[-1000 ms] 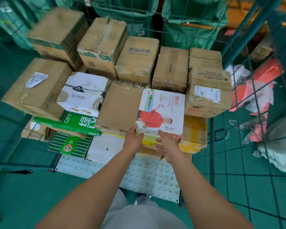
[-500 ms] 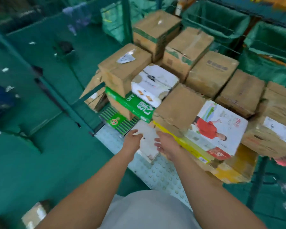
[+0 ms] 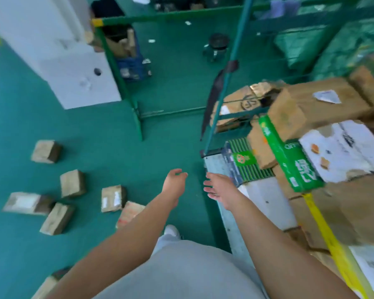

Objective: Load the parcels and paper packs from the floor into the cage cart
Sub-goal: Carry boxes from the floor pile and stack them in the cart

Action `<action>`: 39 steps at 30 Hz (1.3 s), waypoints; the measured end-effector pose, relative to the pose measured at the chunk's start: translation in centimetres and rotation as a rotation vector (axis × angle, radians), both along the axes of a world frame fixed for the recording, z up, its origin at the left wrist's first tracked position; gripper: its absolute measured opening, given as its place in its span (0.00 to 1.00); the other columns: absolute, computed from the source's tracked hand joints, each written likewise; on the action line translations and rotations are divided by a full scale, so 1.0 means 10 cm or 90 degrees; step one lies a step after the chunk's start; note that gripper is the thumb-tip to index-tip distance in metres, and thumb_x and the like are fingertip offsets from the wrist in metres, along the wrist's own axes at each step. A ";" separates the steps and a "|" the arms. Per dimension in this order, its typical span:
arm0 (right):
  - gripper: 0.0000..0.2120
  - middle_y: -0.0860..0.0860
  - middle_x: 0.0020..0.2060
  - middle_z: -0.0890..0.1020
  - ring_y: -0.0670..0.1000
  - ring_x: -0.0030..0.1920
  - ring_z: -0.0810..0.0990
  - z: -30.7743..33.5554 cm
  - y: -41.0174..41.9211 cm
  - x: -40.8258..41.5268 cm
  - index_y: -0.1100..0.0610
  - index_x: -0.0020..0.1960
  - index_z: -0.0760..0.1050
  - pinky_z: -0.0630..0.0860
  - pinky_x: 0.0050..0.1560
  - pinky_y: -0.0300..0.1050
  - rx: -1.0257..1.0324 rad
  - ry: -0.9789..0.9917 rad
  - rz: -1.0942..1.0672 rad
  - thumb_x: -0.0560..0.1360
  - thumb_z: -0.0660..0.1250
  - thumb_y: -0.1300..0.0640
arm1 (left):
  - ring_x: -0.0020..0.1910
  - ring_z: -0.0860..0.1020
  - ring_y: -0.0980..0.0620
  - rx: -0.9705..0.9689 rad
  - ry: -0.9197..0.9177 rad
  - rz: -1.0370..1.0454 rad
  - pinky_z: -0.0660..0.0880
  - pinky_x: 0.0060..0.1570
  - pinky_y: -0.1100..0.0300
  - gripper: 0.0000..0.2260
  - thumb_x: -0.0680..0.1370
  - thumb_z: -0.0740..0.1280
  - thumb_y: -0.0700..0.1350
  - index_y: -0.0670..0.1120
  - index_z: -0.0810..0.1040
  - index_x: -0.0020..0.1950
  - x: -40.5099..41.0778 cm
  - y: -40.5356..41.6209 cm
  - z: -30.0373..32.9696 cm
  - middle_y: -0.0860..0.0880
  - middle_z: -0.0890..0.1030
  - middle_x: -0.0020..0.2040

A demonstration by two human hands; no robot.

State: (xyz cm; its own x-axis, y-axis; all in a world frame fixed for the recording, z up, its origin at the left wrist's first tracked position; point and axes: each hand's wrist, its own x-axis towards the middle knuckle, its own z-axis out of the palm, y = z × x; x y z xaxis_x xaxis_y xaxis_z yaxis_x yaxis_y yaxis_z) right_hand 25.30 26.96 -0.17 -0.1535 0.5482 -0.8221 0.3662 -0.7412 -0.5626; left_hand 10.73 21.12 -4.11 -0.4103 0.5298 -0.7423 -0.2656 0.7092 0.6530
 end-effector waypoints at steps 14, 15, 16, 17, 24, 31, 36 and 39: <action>0.10 0.52 0.56 0.82 0.51 0.50 0.81 -0.14 -0.83 -2.20 0.53 0.62 0.74 0.78 0.48 0.44 -0.010 -0.005 0.443 0.84 0.62 0.50 | 0.45 0.75 0.47 -0.034 -0.046 0.489 0.77 0.53 0.51 0.12 0.82 0.65 0.45 0.50 0.75 0.66 -1.45 -1.69 -0.28 0.46 0.78 0.47; 0.10 0.52 0.56 0.81 0.51 0.50 0.81 -0.16 -0.92 -2.31 0.53 0.63 0.74 0.78 0.47 0.44 -0.021 -0.006 0.476 0.84 0.62 0.50 | 0.46 0.76 0.47 -0.044 -0.050 0.520 0.77 0.52 0.51 0.12 0.82 0.64 0.45 0.51 0.75 0.65 -1.47 -1.81 -0.31 0.46 0.78 0.48; 0.10 0.53 0.56 0.81 0.51 0.49 0.80 -0.18 -0.98 -2.39 0.53 0.62 0.74 0.77 0.44 0.43 -0.031 -0.010 0.502 0.84 0.62 0.50 | 0.46 0.76 0.47 -0.049 -0.048 0.548 0.77 0.52 0.52 0.12 0.82 0.64 0.45 0.51 0.75 0.65 -1.48 -1.90 -0.34 0.46 0.79 0.50; 0.09 0.53 0.55 0.81 0.51 0.48 0.80 -0.20 -1.05 -2.48 0.53 0.61 0.75 0.77 0.42 0.42 -0.045 -0.015 0.527 0.84 0.62 0.50 | 0.45 0.77 0.47 -0.061 -0.051 0.575 0.78 0.52 0.51 0.12 0.82 0.64 0.45 0.51 0.76 0.65 -1.50 -1.99 -0.35 0.47 0.79 0.50; 0.09 0.53 0.51 0.79 0.50 0.44 0.77 -0.38 -1.19 -3.05 0.55 0.58 0.75 0.75 0.40 0.41 -0.081 -0.037 0.681 0.85 0.61 0.52 | 0.44 0.77 0.47 -0.101 -0.074 0.719 0.79 0.52 0.47 0.14 0.81 0.63 0.46 0.50 0.74 0.67 -1.64 -2.22 -0.53 0.46 0.81 0.47; 0.12 0.53 0.54 0.82 0.52 0.49 0.80 -0.64 -0.99 -3.80 0.56 0.62 0.76 0.80 0.55 0.49 -0.110 -0.063 0.790 0.84 0.62 0.50 | 0.52 0.79 0.50 -0.148 -0.090 0.825 0.79 0.61 0.45 0.14 0.83 0.63 0.48 0.51 0.74 0.68 -1.95 -1.93 -0.52 0.50 0.79 0.55; 0.12 0.55 0.56 0.82 0.54 0.55 0.82 -0.76 -0.96 -4.21 0.57 0.64 0.74 0.79 0.61 0.51 -0.133 -0.079 0.844 0.85 0.61 0.52 | 0.52 0.77 0.54 -0.140 -0.108 0.900 0.78 0.63 0.48 0.15 0.84 0.62 0.47 0.50 0.72 0.71 -2.16 -1.76 -0.52 0.49 0.78 0.60; 0.13 0.56 0.59 0.82 0.53 0.53 0.81 -0.84 -1.05 -4.39 0.58 0.64 0.75 0.79 0.61 0.51 -0.140 -0.097 0.900 0.85 0.61 0.52 | 0.50 0.77 0.55 -0.143 -0.121 0.949 0.78 0.62 0.48 0.16 0.84 0.62 0.47 0.49 0.72 0.72 -2.23 -1.76 -0.54 0.48 0.78 0.62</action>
